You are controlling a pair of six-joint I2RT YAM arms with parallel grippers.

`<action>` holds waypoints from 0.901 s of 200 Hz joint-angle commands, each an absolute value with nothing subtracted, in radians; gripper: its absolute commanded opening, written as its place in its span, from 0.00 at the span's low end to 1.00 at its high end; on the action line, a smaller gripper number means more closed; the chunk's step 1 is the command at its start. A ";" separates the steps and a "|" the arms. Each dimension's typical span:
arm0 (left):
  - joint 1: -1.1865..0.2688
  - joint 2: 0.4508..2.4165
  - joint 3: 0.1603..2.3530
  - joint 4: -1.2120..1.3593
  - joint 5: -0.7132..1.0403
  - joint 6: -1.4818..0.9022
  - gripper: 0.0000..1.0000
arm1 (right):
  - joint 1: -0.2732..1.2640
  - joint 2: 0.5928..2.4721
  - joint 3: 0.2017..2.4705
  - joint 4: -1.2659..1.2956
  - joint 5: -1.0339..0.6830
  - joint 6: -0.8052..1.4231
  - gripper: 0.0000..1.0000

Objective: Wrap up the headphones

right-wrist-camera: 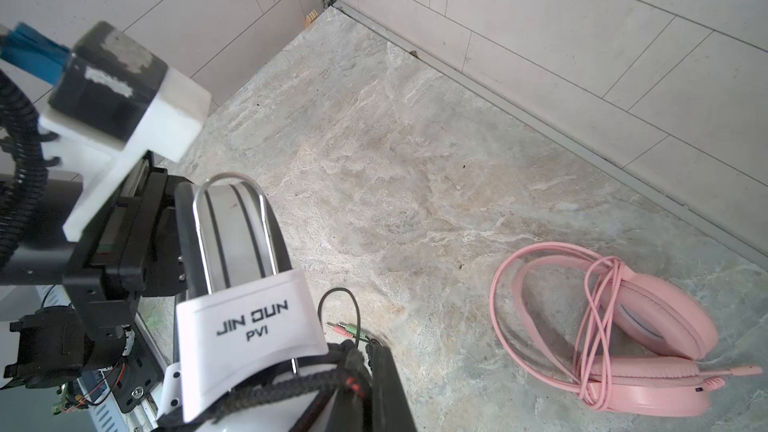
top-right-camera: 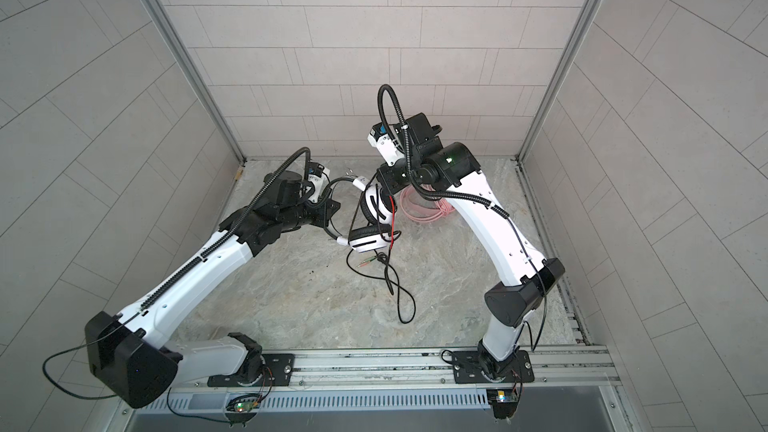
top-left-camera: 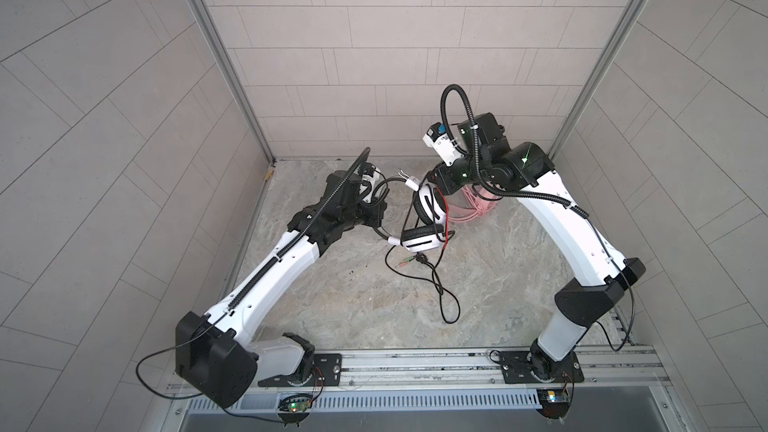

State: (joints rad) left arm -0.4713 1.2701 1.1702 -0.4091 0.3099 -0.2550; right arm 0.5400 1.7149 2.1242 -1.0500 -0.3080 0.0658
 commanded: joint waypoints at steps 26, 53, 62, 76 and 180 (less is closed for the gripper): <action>-0.441 1.211 1.170 -0.338 0.502 -0.296 0.00 | 0.500 1.671 2.069 -0.942 -0.248 0.063 0.02; -0.388 1.205 1.149 -0.240 0.654 -0.388 0.00 | 0.482 1.640 1.982 -0.894 -0.205 0.059 0.03; -0.380 1.203 1.153 -0.230 0.686 -0.402 0.00 | 0.467 1.638 1.961 -0.884 -0.183 0.062 0.03; -0.376 1.204 1.167 -0.228 0.726 -0.402 0.00 | 0.431 1.637 1.930 -0.863 -0.194 0.073 0.03; -0.278 1.223 1.186 -0.221 0.799 -0.480 0.00 | 0.350 1.541 1.773 -0.760 -0.312 0.146 0.44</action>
